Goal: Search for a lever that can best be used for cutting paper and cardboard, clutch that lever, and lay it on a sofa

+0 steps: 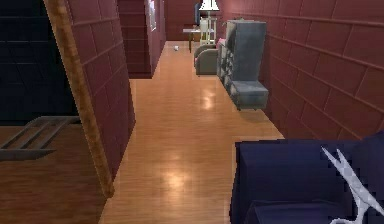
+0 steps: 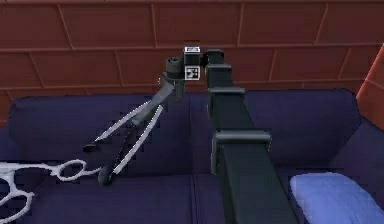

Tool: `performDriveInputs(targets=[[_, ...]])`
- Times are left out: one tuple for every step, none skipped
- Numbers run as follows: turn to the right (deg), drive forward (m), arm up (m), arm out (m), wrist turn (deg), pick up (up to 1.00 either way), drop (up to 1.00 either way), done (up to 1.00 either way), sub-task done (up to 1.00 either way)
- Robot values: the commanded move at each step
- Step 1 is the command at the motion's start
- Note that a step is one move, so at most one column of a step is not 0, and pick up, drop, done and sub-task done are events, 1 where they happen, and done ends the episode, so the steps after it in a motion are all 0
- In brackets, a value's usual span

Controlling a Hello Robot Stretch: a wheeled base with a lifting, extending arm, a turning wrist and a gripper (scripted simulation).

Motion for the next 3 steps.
performDriveInputs(targets=[[0.0, 0.00, 0.00, 0.00, 45.0, 0.00, 0.00, 0.00, 0.00], [0.0, 0.00, 0.00, 0.00, 45.0, 0.00, 0.00, 0.00, 0.00], [0.0, 0.00, 0.00, 0.00, 33.0, 0.00, 0.00, 0.00, 0.00]])
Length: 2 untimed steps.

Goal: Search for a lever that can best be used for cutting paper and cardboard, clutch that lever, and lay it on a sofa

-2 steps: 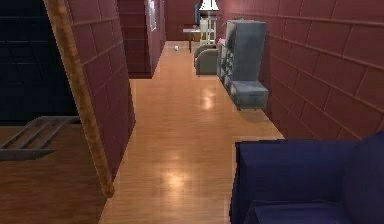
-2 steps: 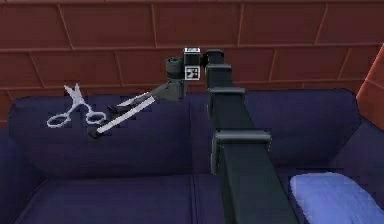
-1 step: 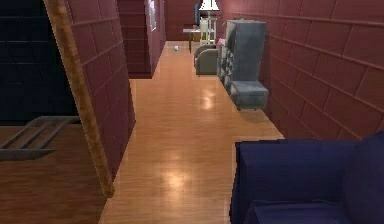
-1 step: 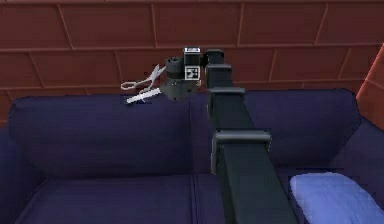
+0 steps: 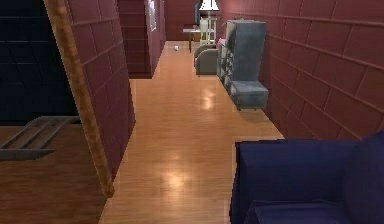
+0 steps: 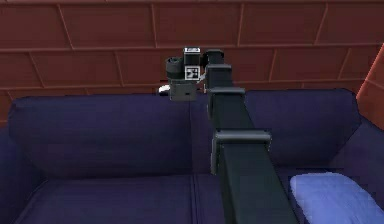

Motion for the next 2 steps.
performDriveInputs(targets=[[0.0, 0.00, -0.30, 0.00, 0.0, 0.00, 0.00, 0.00, 0.00], [0.0, 0.00, -0.50, 0.00, 0.0, 0.00, 0.00, 0.00, 0.00]])
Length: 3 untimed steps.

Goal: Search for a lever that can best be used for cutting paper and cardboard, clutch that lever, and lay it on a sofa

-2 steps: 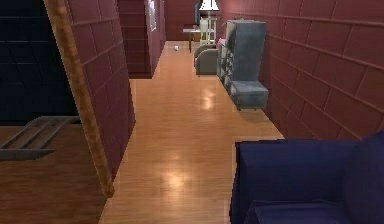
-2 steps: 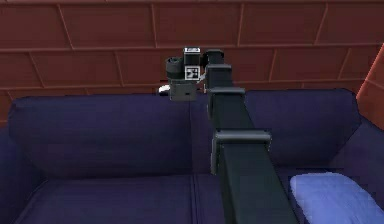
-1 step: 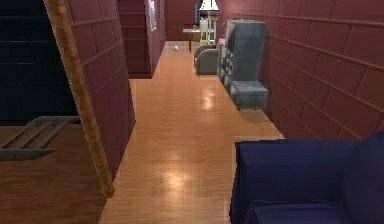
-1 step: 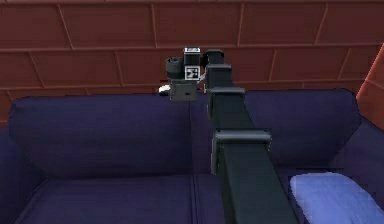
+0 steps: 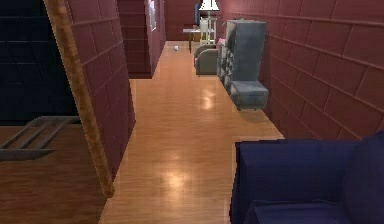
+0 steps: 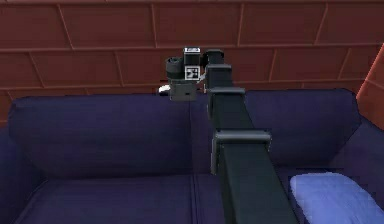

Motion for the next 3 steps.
performDriveInputs(targets=[[0.0, 0.00, 0.00, 0.00, 0.0, 0.00, 1.00, 0.00, 0.00], [0.0, 0.00, 0.00, -0.10, 0.0, 0.00, 0.00, 0.00, 0.00], [0.0, 0.00, 0.00, 0.00, 0.0, 0.00, 0.00, 1.00, 0.00]])
